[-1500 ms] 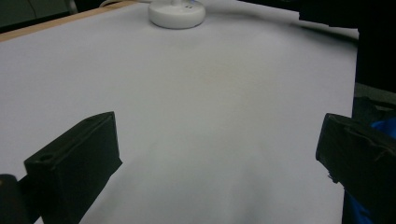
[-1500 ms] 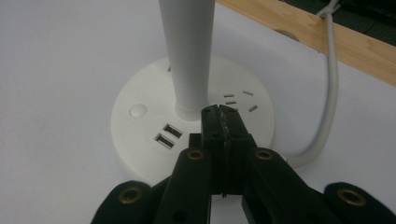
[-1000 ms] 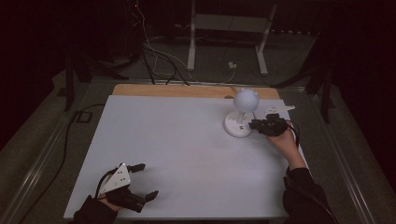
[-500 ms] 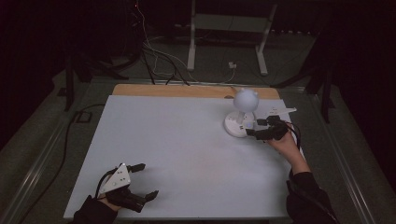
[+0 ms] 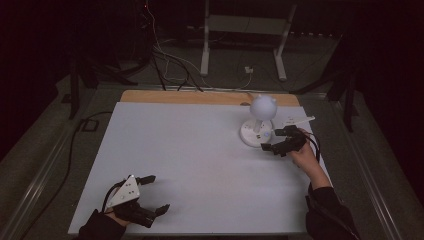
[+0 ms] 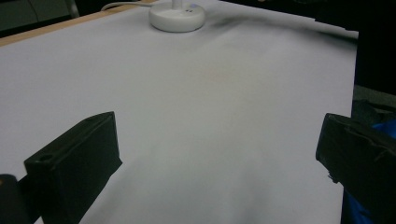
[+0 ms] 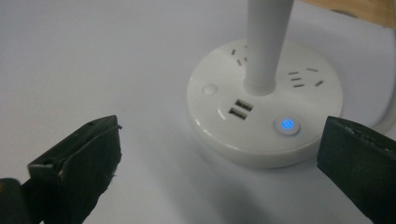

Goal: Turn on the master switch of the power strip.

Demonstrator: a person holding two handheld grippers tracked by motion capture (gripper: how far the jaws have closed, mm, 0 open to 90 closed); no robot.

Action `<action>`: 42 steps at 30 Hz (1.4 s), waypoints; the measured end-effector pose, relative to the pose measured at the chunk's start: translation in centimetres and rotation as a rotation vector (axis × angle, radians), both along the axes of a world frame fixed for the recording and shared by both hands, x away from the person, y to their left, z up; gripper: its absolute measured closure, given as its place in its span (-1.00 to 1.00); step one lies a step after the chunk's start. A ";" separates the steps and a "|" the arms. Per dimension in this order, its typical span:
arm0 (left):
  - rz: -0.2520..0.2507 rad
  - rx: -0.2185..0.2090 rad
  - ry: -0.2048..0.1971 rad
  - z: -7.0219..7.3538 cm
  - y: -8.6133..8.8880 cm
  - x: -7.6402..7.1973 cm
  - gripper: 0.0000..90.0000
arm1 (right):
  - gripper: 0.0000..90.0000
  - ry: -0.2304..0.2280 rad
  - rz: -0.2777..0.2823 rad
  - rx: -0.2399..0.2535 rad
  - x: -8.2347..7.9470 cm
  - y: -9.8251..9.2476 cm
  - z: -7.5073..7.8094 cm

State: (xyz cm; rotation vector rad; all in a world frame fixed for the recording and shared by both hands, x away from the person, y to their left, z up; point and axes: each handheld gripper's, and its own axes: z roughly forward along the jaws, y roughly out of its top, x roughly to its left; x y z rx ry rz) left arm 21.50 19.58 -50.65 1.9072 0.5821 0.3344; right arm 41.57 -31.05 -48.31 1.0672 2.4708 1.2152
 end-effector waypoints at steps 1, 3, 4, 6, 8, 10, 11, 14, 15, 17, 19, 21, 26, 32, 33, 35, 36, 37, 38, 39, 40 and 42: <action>0.000 -0.001 0.000 0.0 0.0 0.0 -1.00 | -1.00 -0.011 0.001 -0.005 -0.1 0.0 0.0; -0.001 0.001 0.000 0.0 0.0 0.0 -1.00 | -1.00 -0.013 -0.005 0.003 -0.4 0.0 0.0; -0.001 0.002 0.000 0.0 0.0 0.0 -1.00 | -1.00 -0.015 -0.007 0.002 -0.6 0.0 0.0; -0.003 -0.001 0.000 0.0 0.0 0.0 -1.00 | -1.00 -0.015 -0.015 0.000 -1.0 0.1 0.0; -0.001 0.000 -0.001 0.0 0.0 0.0 -1.00 | -1.00 -0.019 -0.014 0.004 -1.4 0.2 0.1; -0.002 -0.001 -0.001 0.0 0.0 0.0 -1.00 | -1.00 -0.019 -0.006 0.017 -1.9 0.3 0.1; -0.004 -0.002 0.000 0.0 0.0 0.0 -1.00 | -1.00 -0.019 -0.006 0.012 -2.1 0.3 0.1; -0.004 -0.002 0.002 0.0 0.0 0.0 -1.00 | -1.00 -0.028 -0.006 0.022 -2.7 0.3 0.2; -0.005 -0.002 0.001 0.0 0.0 0.0 -1.00 | -1.00 -0.029 -0.006 0.024 -3.0 0.3 0.2; -0.003 -0.005 0.000 0.0 0.0 0.0 -1.00 | -1.00 -0.038 0.001 0.027 -3.5 0.4 0.2; -0.003 -0.007 0.003 0.0 0.1 0.0 -1.00 | -1.00 -0.044 -0.003 0.035 -4.1 0.4 0.2; -0.006 -0.001 0.001 0.0 0.0 0.0 -1.00 | -1.00 -0.049 -0.008 0.036 -4.7 0.4 0.2; -0.009 -0.002 0.002 0.0 0.0 0.0 -1.00 | -1.00 -0.028 -0.020 0.025 -6.0 0.1 0.1; -0.011 0.000 0.004 0.0 0.0 0.0 -1.00 | -1.00 0.002 -0.012 0.027 -7.7 0.0 -0.6; -0.013 -0.001 0.006 0.0 0.0 0.0 -1.00 | -1.00 -0.001 -0.011 0.021 -8.1 0.1 -0.7; -0.014 -0.001 0.006 0.0 0.0 0.0 -1.00 | -1.00 0.001 -0.011 0.021 -8.7 0.2 -0.8; -0.013 0.001 0.006 0.0 0.0 0.0 -1.00 | -1.00 -0.002 -0.011 0.014 -9.1 0.2 -0.9; -0.012 0.004 0.006 0.0 -0.1 0.0 -1.00 | -1.00 -0.003 -0.013 0.008 -9.4 0.2 -1.0; -0.012 0.005 0.005 0.0 -0.1 0.0 -1.00 | -1.00 0.002 -0.009 0.008 -9.6 0.1 -1.1; -0.012 0.005 0.005 0.0 -0.1 0.0 -1.00 | -1.00 0.005 -0.009 0.010 -9.9 0.1 -1.2; -0.012 0.002 0.004 0.0 -0.1 0.0 -1.00 | -1.00 0.002 -0.012 0.006 -10.3 0.0 -1.3; -0.011 0.003 0.005 0.0 -0.1 0.0 -1.00 | -1.00 -0.004 -0.016 -0.009 -10.9 0.0 -1.5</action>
